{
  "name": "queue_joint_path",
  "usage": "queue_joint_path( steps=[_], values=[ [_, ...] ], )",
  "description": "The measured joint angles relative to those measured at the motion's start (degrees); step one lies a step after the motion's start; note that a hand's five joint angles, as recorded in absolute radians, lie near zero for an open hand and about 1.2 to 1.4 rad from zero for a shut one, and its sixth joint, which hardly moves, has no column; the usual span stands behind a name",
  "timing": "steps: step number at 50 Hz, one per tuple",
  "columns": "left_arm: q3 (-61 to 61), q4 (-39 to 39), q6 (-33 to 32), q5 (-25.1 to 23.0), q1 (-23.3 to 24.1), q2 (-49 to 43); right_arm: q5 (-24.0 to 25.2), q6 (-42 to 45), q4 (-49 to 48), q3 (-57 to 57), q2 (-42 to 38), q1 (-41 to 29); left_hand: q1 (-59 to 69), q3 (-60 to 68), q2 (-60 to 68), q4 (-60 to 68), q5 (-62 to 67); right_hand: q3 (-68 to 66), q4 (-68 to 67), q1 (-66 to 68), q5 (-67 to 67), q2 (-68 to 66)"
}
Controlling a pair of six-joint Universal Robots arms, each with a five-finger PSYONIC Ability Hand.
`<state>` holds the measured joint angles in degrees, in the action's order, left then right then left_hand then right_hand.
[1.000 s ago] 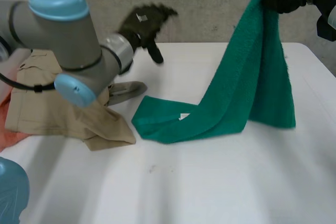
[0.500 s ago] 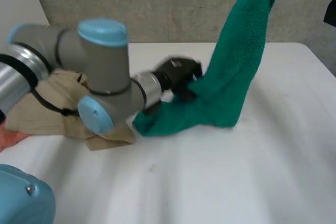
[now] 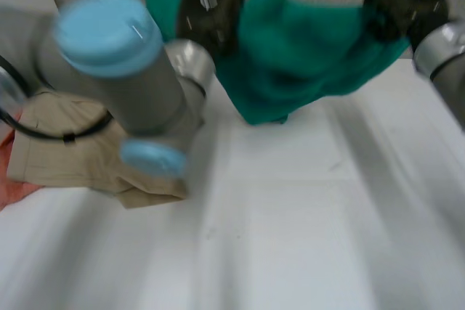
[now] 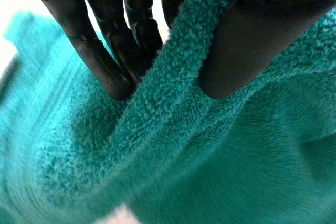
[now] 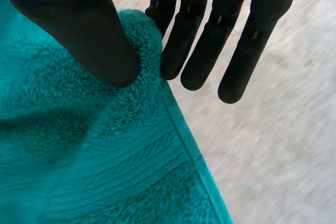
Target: Fold the laundry.
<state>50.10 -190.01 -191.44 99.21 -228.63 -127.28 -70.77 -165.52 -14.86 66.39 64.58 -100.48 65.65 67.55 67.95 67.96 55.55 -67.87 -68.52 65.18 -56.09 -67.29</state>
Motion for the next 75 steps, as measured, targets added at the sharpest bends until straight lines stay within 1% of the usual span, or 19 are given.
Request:
queue_joint_path(
  steps=[3,6,8,12,15,21,26,32,38,42,43,46,49,51,53,54,65,70,75],
  values=[
    [4.8,0.7,1.2,1.8,1.8,-2.0,1.7,2.0,-1.7,7.2,-0.2,0.5,-0.4,-1.6,-2.0,-2.2,-0.3,-0.2,0.0,0.0,0.0,0.0],
    [7.9,3.6,4.0,3.2,3.4,-4.0,3.1,6.0,-2.2,13.3,-1.1,1.4,-13.8,-14.0,-15.1,-14.5,-12.0,-0.3,0.0,0.0,0.0,0.0],
    [9.2,7.0,6.8,3.9,4.3,-5.1,3.7,9.9,-2.0,17.0,-1.8,2.3,-20.6,-20.8,-21.5,-21.3,-19.0,-0.3,0.0,0.0,0.0,0.0],
    [9.5,15.8,12.5,4.2,5.0,-5.7,4.2,16.9,-0.6,21.8,-2.5,3.6,-24.1,-25.6,-26.1,-26.2,-24.0,-0.3,0.0,0.0,0.0,0.0],
    [8.4,22.9,15.6,3.3,4.7,-5.0,4.2,20.5,0.9,23.6,-2.5,4.1,-35.9,-36.9,-37.3,-37.1,-35.0,-0.3,0.0,0.0,0.0,0.0],
    [5.5,34.1,18.1,0.0,1.5,-1.1,3.8,22.7,3.6,25.6,-1.3,5.0,-52.1,-53.4,-53.7,-54.1,-52.0,-0.3,0.0,0.0,0.0,0.0],
    [4.2,36.1,15.3,-2.2,-4.8,3.0,3.8,20.9,4.2,27.0,0.2,5.8,-54.0,-55.6,-56.3,-56.4,-52.7,-0.3,0.0,0.0,0.0,0.0],
    [5.0,33.8,3.3,-3.9,-14.6,5.1,4.0,17.6,3.4,28.4,1.0,6.6,-54.0,-55.6,-56.4,-56.4,-52.7,-0.3,0.0,0.0,0.0,0.0],
    [8.2,27.4,-12.7,-4.6,-22.7,1.8,4.3,16.5,2.8,28.7,1.0,7.2,-54.0,-55.6,-56.5,-56.4,-52.7,-0.3,0.0,0.0,0.0,0.0],
    [9.6,23.8,-19.0,-5.0,-25.3,-0.3,4.4,16.5,2.8,28.7,1.0,7.4,-54.0,-55.6,-56.5,-56.4,-52.7,-0.3,0.0,0.0,0.0,0.0],
    [10.4,20.5,-23.4,-5.6,-26.8,-2.1,4.5,16.5,2.8,28.8,1.0,7.5,-54.0,-55.6,-56.5,-56.4,-52.7,-0.3,0.0,0.0,0.0,0.0],
    [11.0,16.0,-27.8,-7.1,-27.9,-4.5,4.6,16.5,2.8,28.9,1.0,7.7,-54.0,-55.6,-56.5,-56.4,-52.7,-0.3,0.0,0.0,0.0,0.0],
    [11.1,12.3,-30.8,-8.5,-28.3,-6.7,4.7,16.4,2.8,29.1,1.0,7.7,-38.7,-41.9,-42.3,-43.3,-40.8,-0.3,0.0,0.0,0.0,0.0],
    [10.9,10.3,-32.5,-8.9,-28.4,-8.0,4.7,16.4,2.8,29.2,1.1,7.7,-13.3,-18.8,-17.4,-17.3,-16.1,-0.3,0.0,0.0,0.0,0.0],
    [10.7,8.8,-33.8,-8.9,-28.6,-8.9,4.7,16.4,2.8,29.4,1.2,7.7,-7.8,-13.1,-10.9,-10.7,-9.5,-0.3,0.0,0.0,0.0,0.0],
    [10.3,7.8,-34.6,-8.4,-28.8,-9.5,4.7,16.4,2.8,29.6,1.2,7.7,-0.1,-5.1,-2.2,-1.8,-0.6,-0.3,0.0,0.0,0.0,0.0],
    [2.6,-5.0,-44.0,1.4,-35.2,-15.5,4.7,16.4,2.7,30.5,2.1,7.1,-0.1,-2.1,0.4,0.6,0.1,-0.3,0.0,0.0,0.0,0.0],
    [-2.9,-9.2,-47.6,1.3,-38.0,-18.4,4.7,16.4,2.7,30.7,2.3,6.6,-0.1,-2.1,0.4,0.6,0.1,-0.3,0.0,0.0,0.0,0.0],
    [-5.6,-8.8,-44.6,0.0,-37.9,-18.7,4.7,16.3,2.7,30.8,2.6,6.4,-0.1,-2.1,0.4,0.6,0.1,-0.3,0.0,0.0,0.0,0.0]
  ],
)
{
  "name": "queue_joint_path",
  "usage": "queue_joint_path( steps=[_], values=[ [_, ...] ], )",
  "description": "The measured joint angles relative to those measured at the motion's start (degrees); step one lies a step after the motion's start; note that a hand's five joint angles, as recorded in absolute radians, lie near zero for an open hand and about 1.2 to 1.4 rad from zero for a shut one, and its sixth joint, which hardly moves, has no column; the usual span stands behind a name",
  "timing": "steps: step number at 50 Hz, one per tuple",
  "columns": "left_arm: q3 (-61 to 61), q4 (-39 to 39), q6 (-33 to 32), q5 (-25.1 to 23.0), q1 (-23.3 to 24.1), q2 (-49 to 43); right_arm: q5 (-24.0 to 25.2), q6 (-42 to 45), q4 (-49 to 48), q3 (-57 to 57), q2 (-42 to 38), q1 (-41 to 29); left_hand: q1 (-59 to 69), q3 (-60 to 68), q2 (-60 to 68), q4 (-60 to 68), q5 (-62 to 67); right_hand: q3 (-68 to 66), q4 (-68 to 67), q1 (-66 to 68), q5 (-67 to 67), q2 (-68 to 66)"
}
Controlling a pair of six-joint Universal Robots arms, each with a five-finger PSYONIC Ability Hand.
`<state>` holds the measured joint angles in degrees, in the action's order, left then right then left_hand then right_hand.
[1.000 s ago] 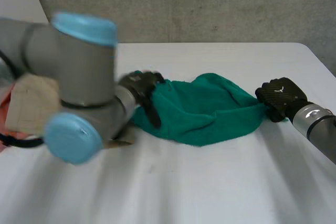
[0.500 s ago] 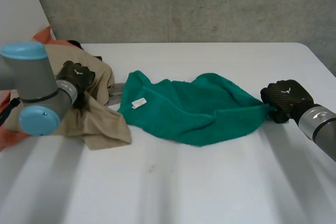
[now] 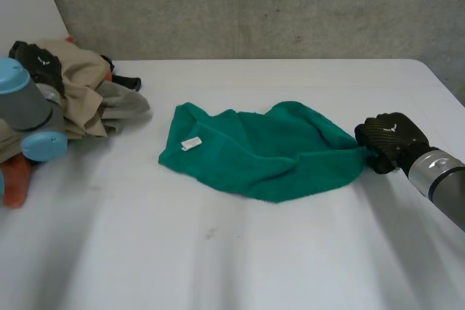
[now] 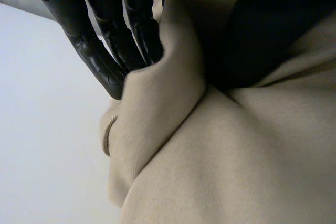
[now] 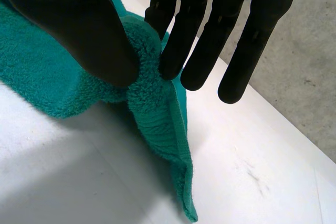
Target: Fold the laundry.
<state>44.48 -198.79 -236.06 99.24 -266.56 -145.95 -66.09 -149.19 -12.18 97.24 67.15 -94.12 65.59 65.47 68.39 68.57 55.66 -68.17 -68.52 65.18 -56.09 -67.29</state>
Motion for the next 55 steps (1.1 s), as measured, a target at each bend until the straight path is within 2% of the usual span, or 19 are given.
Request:
queue_joint_path(
  steps=[2,5,6,7,8,12,18,27,31,36,43,44,45,47,49,51,55],
  values=[
    [0.0,0.5,2.3,-0.5,0.5,0.6,0.0,-0.1,0.0,0.0,0.2,0.0,0.0,0.0,0.0,0.0,0.0,0.0,0.0,0.0,0.0,0.0],
    [1.3,1.6,7.6,-2.0,1.9,2.8,0.0,-0.5,0.0,0.1,0.8,0.0,-28.6,-26.4,-30.4,-29.6,-26.7,0.0,0.0,0.0,0.0,0.0],
    [1.9,1.8,9.1,-2.6,2.3,3.6,0.1,-0.7,0.0,0.0,1.0,0.0,-36.6,-34.0,-37.1,-37.5,-34.6,0.0,0.0,0.0,0.0,0.0],
    [2.6,2.0,10.6,-3.4,2.7,4.4,0.1,-0.8,0.1,0.0,1.1,0.1,-38.4,-35.7,-39.5,-39.1,-36.2,0.0,0.0,0.0,0.0,0.0],
    [3.4,2.3,12.2,-4.2,3.1,5.3,0.1,-1.2,0.1,0.0,1.5,0.1,-45.0,-42.2,-45.2,-45.8,-43.1,0.0,0.0,0.0,0.0,0.0],
    [6.8,3.4,16.8,-7.7,4.5,8.9,0.2,-2.6,0.2,-0.1,2.5,0.1,-49.9,-50.0,-52.8,-53.3,-51.1,0.0,0.0,0.0,0.0,0.0],
    [11.1,8.1,19.4,-11.1,6.3,14.6,1.6,-6.5,0.9,-0.5,6.2,0.1,-54.0,-53.5,-56.8,-57.0,-52.0,0.0,0.0,0.0,0.0,0.0],
    [12.8,20.0,24.6,-16.6,11.1,23.6,6.9,-10.9,3.2,-2.8,14.8,0.0,-54.0,-53.5,-56.8,-57.0,-52.6,0.0,0.0,0.0,0.0,0.0],
    [10.6,24.6,30.8,-21.0,16.5,25.1,10.9,-14.7,5.0,-5.2,20.9,-0.2,-54.0,-53.5,-56.9,-57.0,-52.6,0.0,0.0,0.0,0.0,0.0],
    [6.8,29.4,35.5,-24.2,23.2,21.0,14.8,-20.7,5.7,-7.2,26.9,-0.2,-54.0,-53.5,-57.0,-57.0,-52.6,0.0,0.0,0.0,0.0,0.0],
    [0.9,35.9,34.6,-24.1,29.4,10.4,17.7,-27.9,3.9,-9.2,30.9,1.0,-52.7,-52.6,-56.0,-56.0,-51.9,0.0,0.0,0.0,0.0,0.0],
    [-0.1,37.2,34.1,-23.9,30.1,8.6,17.9,-29.0,3.4,-9.5,31.0,1.5,-39.6,-41.5,-43.7,-44.5,-41.3,0.0,0.0,0.0,0.0,0.0],
    [-0.6,37.9,33.9,-23.7,30.4,7.7,18.0,-29.5,3.2,-9.7,31.0,1.8,-35.5,-37.8,-40.0,-40.7,-37.6,0.0,0.0,0.0,0.0,0.0],
    [-2.3,40.0,33.4,-23.3,31.1,5.4,18.1,-30.6,2.5,-10.3,30.3,2.9,-13.9,-18.8,-21.5,-21.5,-18.8,0.0,0.0,0.0,0.0,0.0],
    [-3.2,41.1,33.4,-23.0,31.3,4.6,18.1,-31.0,2.2,-10.6,29.3,3.4,-1.5,-5.5,-7.4,-8.1,-5.7,0.0,0.0,0.0,0.0,0.0],
    [-4.4,42.2,33.8,-22.5,31.4,4.1,17.9,-30.8,1.9,-11.3,27.3,4.0,0.6,0.9,-1.3,-1.5,0.2,0.0,0.0,0.0,0.0,0.0],
    [-6.8,41.4,35.4,-20.6,30.6,5.5,15.8,-28.1,2.1,-13.4,22.4,4.1,0.6,2.3,-0.1,-0.3,0.4,0.0,0.0,0.0,0.0,0.0]
  ],
)
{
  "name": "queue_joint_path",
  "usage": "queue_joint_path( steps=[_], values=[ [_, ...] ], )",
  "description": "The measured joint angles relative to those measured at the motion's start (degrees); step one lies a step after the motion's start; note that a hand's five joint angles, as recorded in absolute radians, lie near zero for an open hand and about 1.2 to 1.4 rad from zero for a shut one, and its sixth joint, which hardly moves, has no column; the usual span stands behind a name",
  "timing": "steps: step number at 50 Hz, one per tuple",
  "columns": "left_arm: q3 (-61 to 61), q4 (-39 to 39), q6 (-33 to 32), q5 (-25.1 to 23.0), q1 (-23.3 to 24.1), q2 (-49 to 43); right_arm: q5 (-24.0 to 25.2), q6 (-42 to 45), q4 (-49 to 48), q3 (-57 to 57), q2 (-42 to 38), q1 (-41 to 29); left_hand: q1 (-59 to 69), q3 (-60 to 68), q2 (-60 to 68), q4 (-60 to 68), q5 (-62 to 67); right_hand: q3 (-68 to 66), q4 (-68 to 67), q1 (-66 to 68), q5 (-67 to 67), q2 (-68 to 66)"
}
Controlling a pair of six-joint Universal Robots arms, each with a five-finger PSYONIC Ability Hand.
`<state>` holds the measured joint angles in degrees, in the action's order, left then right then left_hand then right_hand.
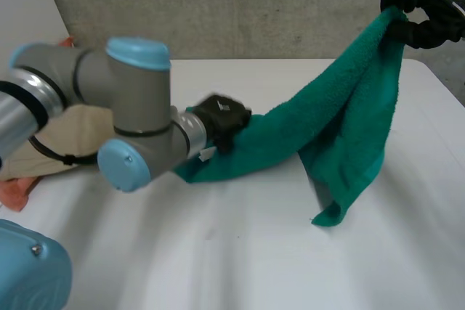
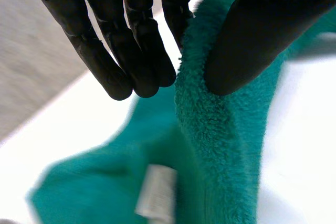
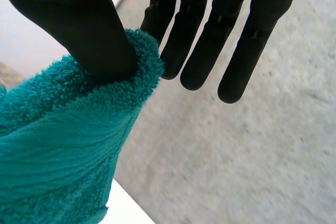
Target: Fold the laundry.
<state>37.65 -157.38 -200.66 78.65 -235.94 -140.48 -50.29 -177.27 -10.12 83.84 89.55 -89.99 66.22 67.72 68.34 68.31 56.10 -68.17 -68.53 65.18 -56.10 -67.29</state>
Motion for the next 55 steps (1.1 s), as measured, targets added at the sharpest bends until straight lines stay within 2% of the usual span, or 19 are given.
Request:
queue_joint_path(
  steps=[4,9,14,17,21,22,26,28,32,35,37,38,41,46,48,51,55],
  values=[
    [-4.3,-5.1,1.7,5.4,-1.5,3.3,-5.2,4.2,0.4,-4.4,-5.7,-0.9,0.0,0.0,0.0,0.0,0.0,0.0,0.0,0.0,0.0,0.0],
    [-9.1,-13.9,2.6,12.6,-2.5,8.0,-15.0,8.5,0.3,-12.8,-12.2,-3.7,0.0,0.0,0.0,0.0,0.0,0.0,0.0,0.0,0.0,0.0],
    [-9.9,-22.8,2.5,16.8,-2.3,13.2,-22.5,10.6,-1.5,-19.9,-16.8,-7.6,0.0,0.0,0.0,0.0,0.0,0.0,0.0,0.0,0.0,0.0],
    [-6.9,-25.3,2.3,18.3,-1.7,15.5,-24.2,10.9,-2.9,-20.5,-17.6,-9.3,0.0,0.0,0.0,0.0,0.0,0.0,0.0,0.0,0.0,0.0],
    [-0.4,-26.1,2.2,20.4,-0.9,17.4,-24.3,10.9,-4.5,-16.9,-16.5,-10.3,0.0,0.0,0.0,0.0,0.0,0.0,0.0,0.0,0.0,0.0],
    [5.9,-26.4,2.1,22.3,-0.3,18.8,-23.6,10.9,-5.6,-12.7,-15.0,-10.6,0.0,0.0,0.0,0.0,0.0,0.0,0.0,0.0,0.0,0.0],
    [16.1,-26.9,2.3,25.1,0.2,20.2,-21.5,11.2,-6.7,-5.0,-12.5,-10.1,0.0,0.0,0.0,0.0,0.0,0.0,0.0,0.0,0.0,0.0],
    [25.5,-27.2,2.6,26.9,0.6,20.8,-17.9,12.2,-6.6,3.6,-10.5,-9.0,0.0,0.1,0.0,0.1,0.0,0.0,0.0,0.0,-0.6,0.0],
    [34.3,-27.0,3.3,27.5,1.0,20.3,-12.0,15.6,-5.9,14.7,-9.5,-7.3,0.0,0.1,-0.1,0.1,0.0,0.0,0.0,0.0,-0.6,0.0],
    [38.9,-25.5,4.3,27.4,1.3,19.4,-8.1,20.4,-5.9,21.7,-10.6,-6.3,-3.3,-5.4,-6.0,-6.0,-3.5,0.0,0.0,0.0,-0.6,0.0],
    [39.9,-24.3,4.9,27.2,1.5,19.1,-7.1,22.7,-6.0,23.8,-11.5,-6.0,-5.0,-6.8,-7.4,-7.3,-4.8,0.0,0.0,0.0,-0.6,0.0],
    [40.4,-23.0,5.4,27.1,1.5,19.0,-6.7,24.5,-6.1,24.9,-12.3,-5.8,-16.1,-15.7,-16.5,-16.4,-14.1,0.0,0.0,0.0,-0.6,0.0],
    [40.1,-19.2,6.4,26.5,1.4,19.1,-7.3,28.0,-5.9,25.9,-14.5,-5.5,-30.3,-29.7,-30.5,-30.6,-28.4,0.0,0.0,0.0,-0.6,0.0],
    [36.0,-12.8,6.6,24.2,0.5,20.6,-9.8,29.5,-4.2,24.7,-16.5,-5.5,-46.2,-46.2,-46.9,-47.4,-45.3,0.0,0.0,0.0,-0.6,0.0],
    [34.0,-11.2,5.8,23.0,-0.2,21.0,-10.3,29.4,-3.7,24.3,-16.7,-5.5,-51.1,-51.9,-52.5,-52.9,-51.0,0.0,0.0,0.0,-0.6,0.0],
    [31.0,-9.7,2.9,20.9,-1.7,20.8,-10.6,28.9,-3.2,24.1,-16.7,-5.4,-52.7,-54.1,-54.9,-55.2,-53.0,0.0,0.0,0.0,-0.6,0.0],
    [27.2,-8.9,-4.1,18.6,-4.5,18.6,-10.3,28.5,-3.2,24.2,-16.5,-5.2,-52.8,-54.3,-55.5,-55.4,-53.0,0.0,0.0,0.0,-0.6,0.0]
  ],
)
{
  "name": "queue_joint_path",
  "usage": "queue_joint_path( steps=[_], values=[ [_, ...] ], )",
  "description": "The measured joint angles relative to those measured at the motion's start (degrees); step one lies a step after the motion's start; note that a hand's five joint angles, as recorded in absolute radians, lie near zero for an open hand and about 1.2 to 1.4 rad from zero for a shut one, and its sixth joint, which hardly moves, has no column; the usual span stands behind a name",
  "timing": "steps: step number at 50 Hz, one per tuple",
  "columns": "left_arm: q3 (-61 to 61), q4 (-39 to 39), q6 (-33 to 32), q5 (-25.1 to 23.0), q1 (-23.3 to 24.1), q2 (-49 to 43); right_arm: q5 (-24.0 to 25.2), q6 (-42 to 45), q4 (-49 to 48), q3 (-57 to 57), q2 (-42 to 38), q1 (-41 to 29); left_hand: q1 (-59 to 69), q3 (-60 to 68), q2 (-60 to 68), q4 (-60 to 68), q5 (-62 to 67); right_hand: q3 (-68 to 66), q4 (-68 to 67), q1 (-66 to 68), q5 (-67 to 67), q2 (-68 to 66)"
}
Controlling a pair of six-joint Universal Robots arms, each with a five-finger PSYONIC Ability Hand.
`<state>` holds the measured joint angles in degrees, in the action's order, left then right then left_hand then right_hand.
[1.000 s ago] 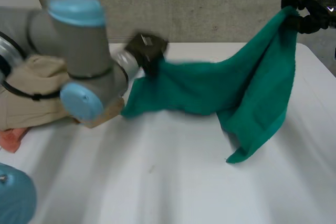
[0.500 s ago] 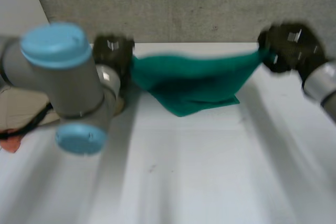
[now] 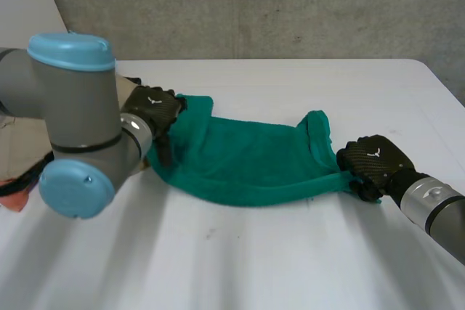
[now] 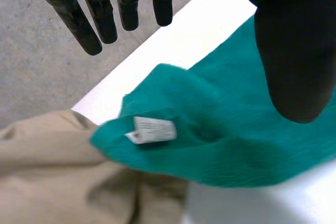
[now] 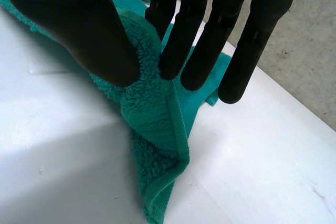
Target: Fold the laundry.
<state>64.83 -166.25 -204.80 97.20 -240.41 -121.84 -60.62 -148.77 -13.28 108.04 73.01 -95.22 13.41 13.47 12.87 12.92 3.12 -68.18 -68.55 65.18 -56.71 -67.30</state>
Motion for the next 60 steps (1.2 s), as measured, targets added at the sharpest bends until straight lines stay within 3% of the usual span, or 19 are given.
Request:
queue_joint_path(
  steps=[9,18,25,30,43,50,57,60],
  values=[
    [-2.7,0.0,-15.3,-2.0,-4.4,-4.8,0.7,-0.2,-0.3,-0.2,0.1,1.3,0.0,0.0,0.0,0.0,0.0,0.0,0.0,0.0,0.0,0.0],
    [-0.7,-4.8,-21.8,-2.7,-5.9,-6.2,0.7,-0.5,-0.3,-0.8,-0.1,2.2,2.2,1.8,2.7,2.7,2.6,0.0,0.0,0.0,0.0,0.0],
    [-2.3,-8.1,-23.2,-5.0,-6.8,-8.4,0.9,-0.5,-0.3,-0.5,-0.2,1.8,2.3,1.9,2.8,2.8,2.8,0.0,0.0,0.0,0.0,0.0],
    [-4.6,-5.9,-22.7,-6.8,-6.6,-8.6,0.9,-0.4,-0.3,-0.5,-0.3,1.7,2.2,1.9,2.8,2.7,2.7,0.0,0.0,0.0,0.0,0.0],
    [-19.7,6.6,-16.0,-9.6,-3.4,-12.2,1.0,-0.1,-0.1,-0.6,-0.6,1.5,8.1,7.8,8.4,8.5,8.4,0.0,0.0,0.0,0.0,0.0],
    [-32.9,15.9,-17.6,-8.3,-3.1,-22.8,0.9,0.2,-0.1,-0.3,-0.9,1.3,8.8,8.8,9.4,9.6,9.5,0.0,0.0,0.0,0.0,0.0],
    [-38.3,18.3,-20.2,-6.4,-3.8,-28.4,1.0,0.2,0.0,-0.3,-0.8,1.6,9.8,9.8,10.4,10.4,10.3,0.0,0.0,0.0,0.0,0.0],
    [-38.7,18.2,-21.5,-5.7,-4.2,-29.4,1.1,0.2,0.0,-0.3,-0.8,2.0,31.4,28.8,30.2,29.5,28.9,0.0,0.0,0.0,0.0,0.0]
  ],
)
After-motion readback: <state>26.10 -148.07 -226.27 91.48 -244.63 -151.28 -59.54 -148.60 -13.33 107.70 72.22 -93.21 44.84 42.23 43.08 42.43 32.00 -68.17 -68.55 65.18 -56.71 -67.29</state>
